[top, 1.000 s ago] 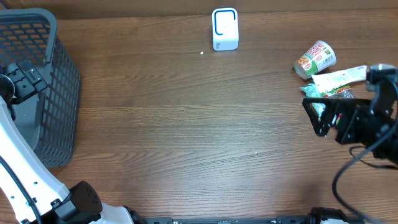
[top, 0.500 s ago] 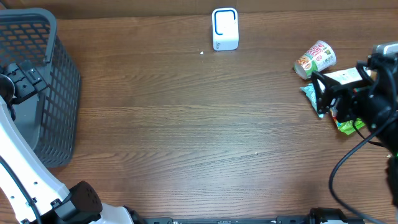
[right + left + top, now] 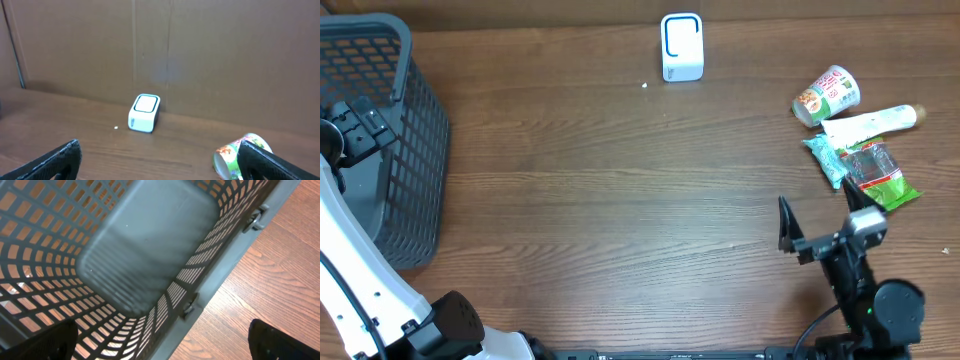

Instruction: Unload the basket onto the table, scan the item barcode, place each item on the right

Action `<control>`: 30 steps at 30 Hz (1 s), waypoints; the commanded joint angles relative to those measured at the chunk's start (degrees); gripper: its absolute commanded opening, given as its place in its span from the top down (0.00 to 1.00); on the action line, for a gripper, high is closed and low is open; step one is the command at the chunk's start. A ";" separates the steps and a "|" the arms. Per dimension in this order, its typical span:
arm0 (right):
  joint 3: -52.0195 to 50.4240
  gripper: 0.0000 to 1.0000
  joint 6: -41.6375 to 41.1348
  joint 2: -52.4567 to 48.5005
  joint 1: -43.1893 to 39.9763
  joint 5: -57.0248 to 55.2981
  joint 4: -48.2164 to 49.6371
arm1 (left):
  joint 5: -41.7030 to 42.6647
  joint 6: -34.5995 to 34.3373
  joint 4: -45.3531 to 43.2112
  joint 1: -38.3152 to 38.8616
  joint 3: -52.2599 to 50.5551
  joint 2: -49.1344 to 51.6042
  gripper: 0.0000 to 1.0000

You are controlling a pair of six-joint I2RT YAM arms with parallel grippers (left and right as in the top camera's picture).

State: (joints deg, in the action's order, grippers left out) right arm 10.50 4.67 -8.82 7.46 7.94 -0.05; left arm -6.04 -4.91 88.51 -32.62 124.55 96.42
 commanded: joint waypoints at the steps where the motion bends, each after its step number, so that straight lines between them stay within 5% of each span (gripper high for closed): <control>1: -5.25 0.00 -0.37 6.56 0.46 -1.73 1.18 | 0.09 0.00 -0.09 0.11 0.90 -0.52 0.00; 30: -10.05 0.00 -0.33 8.66 1.49 -1.31 -4.11 | 0.11 0.00 -0.07 0.11 0.90 -0.52 0.00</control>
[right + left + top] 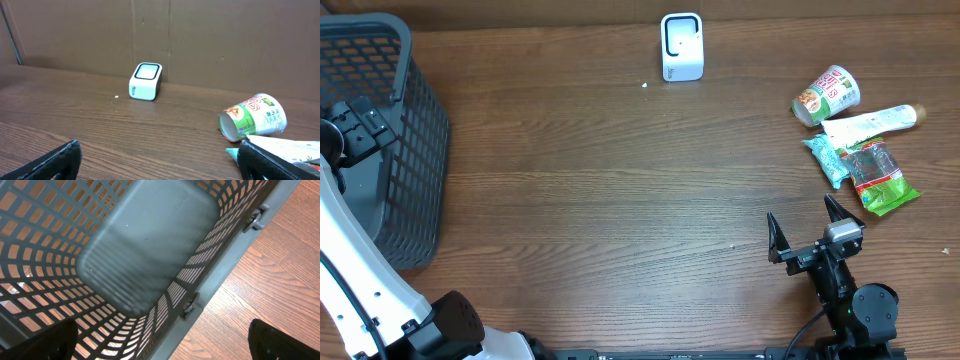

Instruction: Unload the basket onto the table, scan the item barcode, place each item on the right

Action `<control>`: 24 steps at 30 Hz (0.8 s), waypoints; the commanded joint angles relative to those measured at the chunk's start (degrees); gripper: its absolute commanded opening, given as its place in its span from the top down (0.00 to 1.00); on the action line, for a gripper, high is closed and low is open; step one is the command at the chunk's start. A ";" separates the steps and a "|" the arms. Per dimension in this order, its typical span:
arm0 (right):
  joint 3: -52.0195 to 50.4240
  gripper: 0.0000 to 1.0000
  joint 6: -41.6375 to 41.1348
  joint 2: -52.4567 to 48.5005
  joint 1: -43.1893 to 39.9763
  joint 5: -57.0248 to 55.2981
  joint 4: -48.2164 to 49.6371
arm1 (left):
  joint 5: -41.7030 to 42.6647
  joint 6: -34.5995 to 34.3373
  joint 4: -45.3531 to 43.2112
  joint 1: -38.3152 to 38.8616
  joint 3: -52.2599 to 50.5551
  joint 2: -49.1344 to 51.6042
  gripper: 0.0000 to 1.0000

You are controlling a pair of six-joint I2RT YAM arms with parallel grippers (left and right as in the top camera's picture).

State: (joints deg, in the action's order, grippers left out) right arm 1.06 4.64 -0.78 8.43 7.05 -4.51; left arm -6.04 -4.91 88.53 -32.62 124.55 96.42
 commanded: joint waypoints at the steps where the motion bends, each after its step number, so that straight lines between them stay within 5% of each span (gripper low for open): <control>1: -0.61 0.00 -0.31 0.61 0.52 -0.39 0.35 | 0.11 0.00 -0.09 0.11 0.90 -0.52 0.00; 9: -0.61 0.00 -0.31 0.61 0.52 -0.42 0.35 | 0.09 0.00 -0.11 0.98 0.85 -1.11 0.00; 15: -0.61 0.00 -0.31 0.61 0.52 -0.42 0.35 | 0.09 0.02 -0.57 13.90 -3.98 -8.17 0.00; 20: -0.61 0.00 -0.31 0.61 0.52 -0.42 0.35 | -4.70 1.09 -11.67 24.48 -27.28 -22.84 0.00; 24: -0.61 0.00 -0.31 0.61 0.52 -0.42 0.35 | -0.85 3.80 -36.52 29.31 -53.68 -38.34 0.00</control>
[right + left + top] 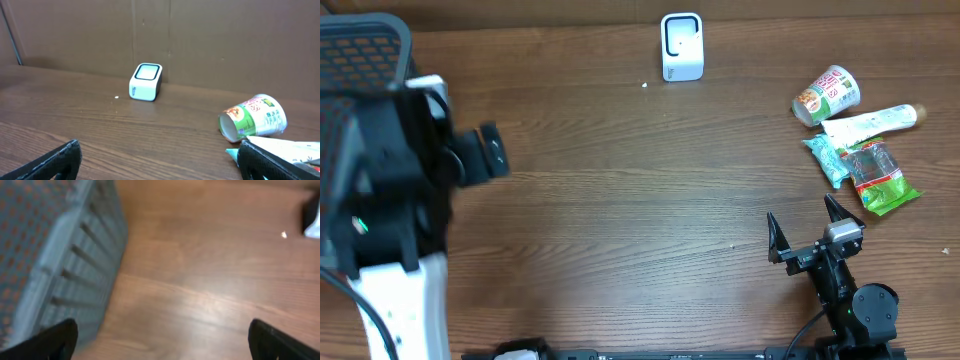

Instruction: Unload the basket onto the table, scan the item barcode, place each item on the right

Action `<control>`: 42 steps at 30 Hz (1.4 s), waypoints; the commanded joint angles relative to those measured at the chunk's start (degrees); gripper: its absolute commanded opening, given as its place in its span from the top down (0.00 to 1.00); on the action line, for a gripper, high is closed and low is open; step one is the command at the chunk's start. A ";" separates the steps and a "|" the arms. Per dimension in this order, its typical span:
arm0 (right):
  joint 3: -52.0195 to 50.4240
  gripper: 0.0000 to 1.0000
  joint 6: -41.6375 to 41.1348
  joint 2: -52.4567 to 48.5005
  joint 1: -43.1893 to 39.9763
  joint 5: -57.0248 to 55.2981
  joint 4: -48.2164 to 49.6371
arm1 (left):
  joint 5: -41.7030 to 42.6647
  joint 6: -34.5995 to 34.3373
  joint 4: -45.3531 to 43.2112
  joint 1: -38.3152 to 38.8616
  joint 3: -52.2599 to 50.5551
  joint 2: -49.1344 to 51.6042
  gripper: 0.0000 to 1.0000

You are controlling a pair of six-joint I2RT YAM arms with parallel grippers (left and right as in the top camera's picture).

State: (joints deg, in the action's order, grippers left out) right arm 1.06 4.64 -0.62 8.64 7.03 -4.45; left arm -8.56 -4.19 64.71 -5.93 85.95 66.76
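Note:
The white barcode scanner (681,45) stands at the table's back edge, also in the right wrist view (145,81). The items lie at the right: a printed cup (826,95) on its side, a white tube (870,122), a teal packet (825,158) and a green-red packet (877,176). My right gripper (807,228) sits low near the front edge, open and empty, left of the packets. The left arm (380,170) looms large over the basket. In the blurred left wrist view the left gripper (162,345) is open over bare wood.
The grey mesh basket (50,255) stands at the table's far left, mostly covered by the left arm in the overhead view. A small white speck (645,85) lies left of the scanner. A brown wall (200,35) rises behind the table.
The left arm has moved from over the basket's inside to its right side; its wrist view now shows the basket's outer wall and the table. The right arm has not moved.
At first the left gripper hung open over the basket's inside and the right gripper was raised near the packets. Then the right arm sat lower and nearer the front edge. Now the left arm has moved right, out from over the basket.

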 commanded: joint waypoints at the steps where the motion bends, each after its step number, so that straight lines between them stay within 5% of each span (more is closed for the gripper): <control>1: -0.61 0.00 -0.31 0.46 0.31 -0.39 0.28 | 2.56 3.91 -17.79 3.17 -19.63 -11.28 0.00; 6: -0.61 0.00 -0.31 0.46 0.31 -0.39 0.28 | 5.84 5.05 -51.54 4.37 -50.34 -32.81 0.00; 11: -0.61 0.00 -0.31 0.46 0.31 -0.39 0.28 | 5.90 7.96 -63.21 4.39 -66.99 -47.32 0.00; 24: -0.61 0.00 -0.31 0.46 0.31 -0.39 0.28 | 5.16 17.51 -59.69 4.35 -82.53 -66.58 0.00; 42: -0.61 0.00 -0.31 0.46 0.31 -0.37 0.28 | 6.05 15.76 -57.68 4.37 -84.35 -66.55 0.00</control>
